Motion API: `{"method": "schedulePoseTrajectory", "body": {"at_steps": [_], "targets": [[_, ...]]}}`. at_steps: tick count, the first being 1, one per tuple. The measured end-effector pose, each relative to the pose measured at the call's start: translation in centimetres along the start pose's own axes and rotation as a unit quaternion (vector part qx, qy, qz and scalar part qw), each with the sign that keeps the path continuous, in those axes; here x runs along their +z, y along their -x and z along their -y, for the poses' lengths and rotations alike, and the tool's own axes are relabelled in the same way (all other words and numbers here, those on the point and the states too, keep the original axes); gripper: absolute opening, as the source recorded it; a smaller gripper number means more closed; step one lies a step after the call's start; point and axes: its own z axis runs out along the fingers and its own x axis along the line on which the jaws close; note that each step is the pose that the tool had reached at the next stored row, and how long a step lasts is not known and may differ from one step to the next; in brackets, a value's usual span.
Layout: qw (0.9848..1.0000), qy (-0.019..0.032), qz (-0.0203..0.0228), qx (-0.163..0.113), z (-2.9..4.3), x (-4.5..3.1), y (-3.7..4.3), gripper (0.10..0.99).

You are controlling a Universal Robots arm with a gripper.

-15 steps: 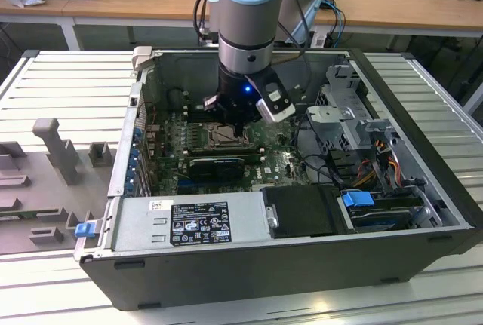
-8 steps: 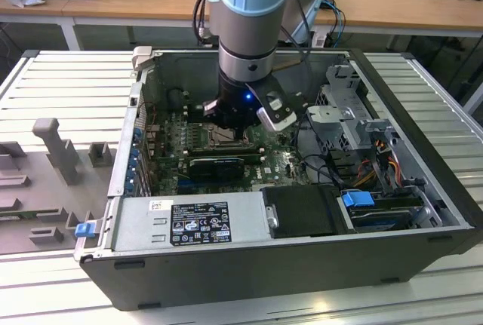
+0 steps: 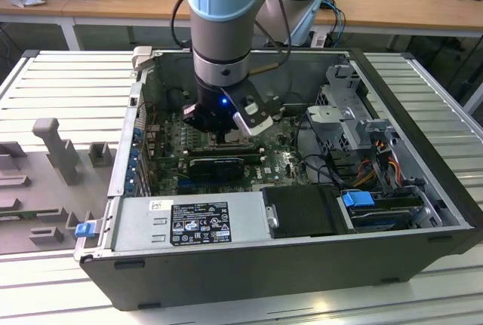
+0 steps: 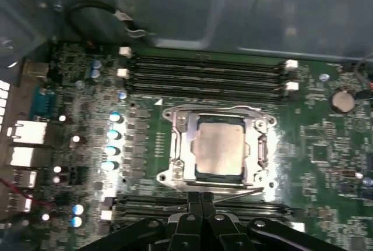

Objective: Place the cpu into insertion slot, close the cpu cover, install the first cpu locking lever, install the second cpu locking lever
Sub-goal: 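Install the second cpu locking lever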

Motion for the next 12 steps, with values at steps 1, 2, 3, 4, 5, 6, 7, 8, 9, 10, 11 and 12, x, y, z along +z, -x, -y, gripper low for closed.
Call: {"method": "schedulePoseTrajectory", "body": {"at_steps": [1, 2, 3, 4, 5, 6, 7, 8, 9, 10, 11, 12], "targets": [[1.0, 0.0, 0.0, 0.0, 0.03, 0.14, -0.06, 0.106], [1.0, 0.0002, -0.0001, 0.0, 0.08, 0.42, -0.09, 0.106], [1.0, 0.0006, -0.0002, -0.001, 0.14, 0.72, -0.13, 0.106], [1.0, 0.0024, -0.0001, -0.001, 0.16, 0.8, -0.18, 0.106], [1.0, 0.004, 0.0, -0.001, 0.15, 0.81, -0.21, 0.106], [1.0, 0.0046, 0.0001, -0.001, 0.15, 0.81, -0.23, 0.106], [1.0, 0.0054, 0.0002, -0.001, 0.17, 0.81, -0.28, 0.106], [1.0, 0.0077, 0.0003, -0.001, 0.26, 0.79, -0.36, 0.106], [0.9999, 0.0105, 0.0005, -0.001, 0.33, 0.77, -0.47, 0.106], [0.9997, 0.0224, 0.0013, 0.0, 0.7, 0.71, -0.73, 0.106], [0.9996, 0.0276, 0.0016, 0.0, 0.89, 0.71, -0.79, 0.106], [0.9994, 0.0341, 0.002, 0.0, 1.12, 0.71, -0.86, 0.106]]}}
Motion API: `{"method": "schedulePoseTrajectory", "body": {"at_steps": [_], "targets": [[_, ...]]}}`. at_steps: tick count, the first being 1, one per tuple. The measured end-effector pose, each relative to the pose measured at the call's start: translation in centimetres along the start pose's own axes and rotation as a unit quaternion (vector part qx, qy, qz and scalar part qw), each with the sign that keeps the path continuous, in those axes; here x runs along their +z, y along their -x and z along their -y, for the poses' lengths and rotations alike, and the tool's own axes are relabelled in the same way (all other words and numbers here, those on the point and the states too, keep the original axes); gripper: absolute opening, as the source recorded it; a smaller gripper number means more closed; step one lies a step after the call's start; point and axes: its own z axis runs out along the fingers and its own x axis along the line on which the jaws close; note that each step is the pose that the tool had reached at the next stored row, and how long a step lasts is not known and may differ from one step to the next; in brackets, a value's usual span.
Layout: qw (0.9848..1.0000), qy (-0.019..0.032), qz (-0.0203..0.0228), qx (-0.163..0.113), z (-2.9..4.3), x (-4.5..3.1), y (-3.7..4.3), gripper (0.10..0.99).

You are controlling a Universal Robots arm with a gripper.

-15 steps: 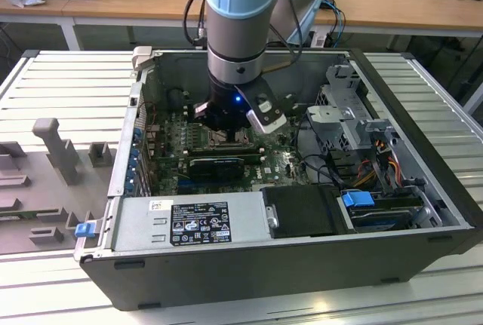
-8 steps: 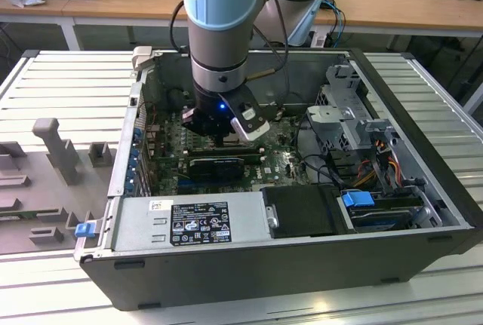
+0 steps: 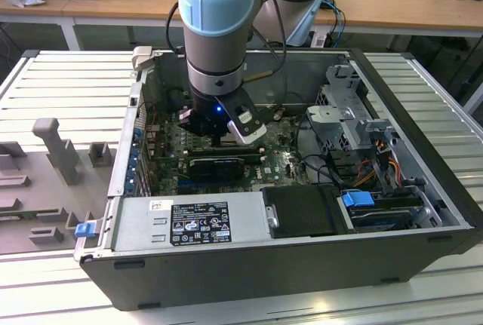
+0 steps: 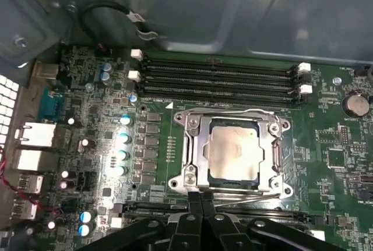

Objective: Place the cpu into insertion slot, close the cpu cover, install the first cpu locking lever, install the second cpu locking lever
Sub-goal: 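Install the second cpu locking lever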

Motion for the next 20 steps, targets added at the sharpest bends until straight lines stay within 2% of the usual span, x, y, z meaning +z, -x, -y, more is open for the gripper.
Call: {"method": "schedulePoseTrajectory", "body": {"at_steps": [2, 4, 5, 11, 15, 20], "targets": [[0.9998, 0.0203, 0.0013, 0.0, 0.66, -0.05, -0.4, 0.106], [0.9995, 0.0301, 0.002, 0.0, 1.03, -0.08, -0.65, 0.106], [0.9993, 0.0361, 0.0023, 0.001, 1.45, -0.03, -0.95, 0.106], [0.999, 0.0442, 0.0029, 0.001, 1.93, 1.37, -1.31, 0.106], [0.9986, 0.0524, 0.0035, 0.001, 1.74, 1.85, -1.54, 0.106], [0.9985, 0.0542, 0.0037, 0.001, 1.47, 2.27, -1.64, 0.106]]}}
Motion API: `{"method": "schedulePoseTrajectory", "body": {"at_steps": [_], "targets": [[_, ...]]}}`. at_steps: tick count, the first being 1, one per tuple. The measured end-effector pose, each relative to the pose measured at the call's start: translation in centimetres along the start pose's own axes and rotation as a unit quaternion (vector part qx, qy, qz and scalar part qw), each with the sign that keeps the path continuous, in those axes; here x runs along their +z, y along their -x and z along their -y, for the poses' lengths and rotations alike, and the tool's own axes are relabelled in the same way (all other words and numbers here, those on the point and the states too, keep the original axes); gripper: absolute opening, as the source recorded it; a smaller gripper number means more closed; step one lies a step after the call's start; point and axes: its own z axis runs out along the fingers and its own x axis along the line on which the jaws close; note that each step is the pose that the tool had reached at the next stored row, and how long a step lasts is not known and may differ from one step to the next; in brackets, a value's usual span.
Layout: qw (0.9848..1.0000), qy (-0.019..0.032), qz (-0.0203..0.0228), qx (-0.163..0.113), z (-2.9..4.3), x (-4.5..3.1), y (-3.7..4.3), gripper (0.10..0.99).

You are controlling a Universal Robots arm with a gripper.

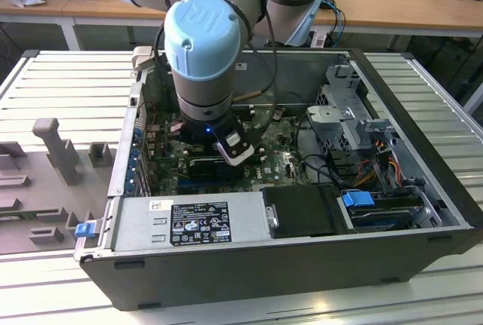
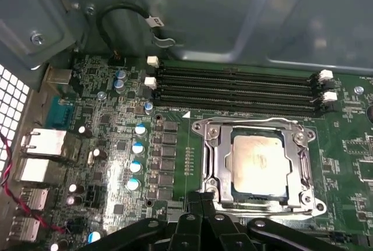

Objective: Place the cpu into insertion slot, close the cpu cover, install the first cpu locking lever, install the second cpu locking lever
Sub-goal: 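Install the second cpu locking lever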

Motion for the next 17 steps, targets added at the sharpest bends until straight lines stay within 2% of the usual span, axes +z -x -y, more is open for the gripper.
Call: {"method": "schedulePoseTrajectory", "body": {"at_steps": [5, 8, 9, 11, 14, 17], "targets": [[1.0, 0.0006, 0.0, 0.0, -0.2, 0.33, -0.13, 0.106], [1.0, 0.0007, 0.0, 0.0, -0.43, -0.23, -0.12, 0.106], [1.0, 0.0006, 0.0, 0.0, -0.82, -1.23, -0.08, 0.106], [1.0, 0.0006, 0.0, 0.0, -1.23, -2.28, -0.02, 0.106], [1.0, 0.0006, 0.0, 0.0, -1.61, -3.24, 0.03, 0.106], [1.0, 0.0007, 0.0001, 0.0, -1.84, -3.83, 0.06, 0.106]]}}
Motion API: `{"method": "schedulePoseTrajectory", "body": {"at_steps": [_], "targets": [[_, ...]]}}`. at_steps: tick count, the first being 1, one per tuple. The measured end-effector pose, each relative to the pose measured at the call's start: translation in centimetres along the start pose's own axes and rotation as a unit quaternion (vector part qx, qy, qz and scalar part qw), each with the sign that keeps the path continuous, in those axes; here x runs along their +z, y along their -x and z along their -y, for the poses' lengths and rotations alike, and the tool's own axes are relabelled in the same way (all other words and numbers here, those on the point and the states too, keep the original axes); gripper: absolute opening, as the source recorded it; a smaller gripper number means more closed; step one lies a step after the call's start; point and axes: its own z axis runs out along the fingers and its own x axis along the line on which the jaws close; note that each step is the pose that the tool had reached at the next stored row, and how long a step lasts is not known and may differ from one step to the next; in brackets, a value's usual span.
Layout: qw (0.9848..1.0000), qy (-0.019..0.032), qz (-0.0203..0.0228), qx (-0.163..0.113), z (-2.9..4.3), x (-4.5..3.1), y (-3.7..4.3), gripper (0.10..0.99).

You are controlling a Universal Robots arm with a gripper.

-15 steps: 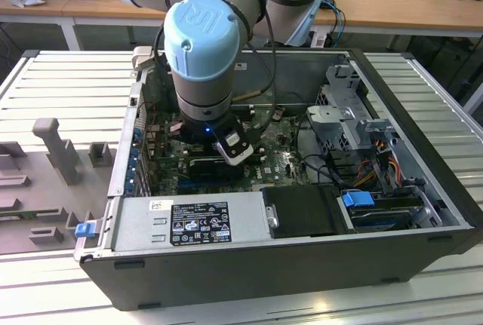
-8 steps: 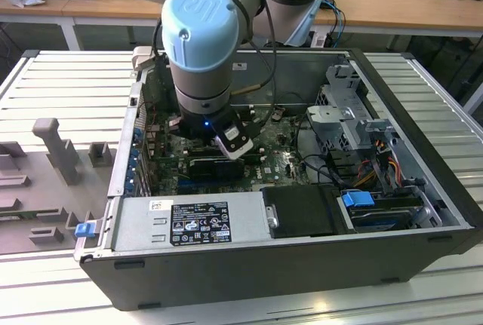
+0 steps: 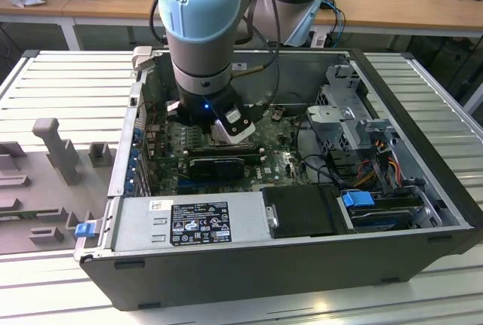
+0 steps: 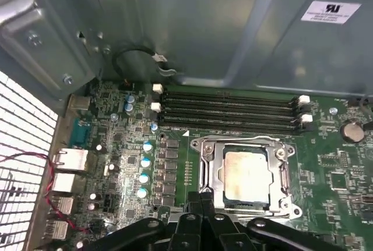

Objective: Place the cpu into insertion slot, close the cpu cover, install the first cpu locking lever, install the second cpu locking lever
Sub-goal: 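Install the second cpu locking lever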

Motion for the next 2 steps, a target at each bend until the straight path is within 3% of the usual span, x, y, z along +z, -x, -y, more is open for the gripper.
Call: {"method": "schedulePoseTrajectory", "body": {"at_steps": [2], "targets": [[1.0, -0.0001, -0.0001, 0.0, 0.0, -0.02, 0.0, 0.106]]}}
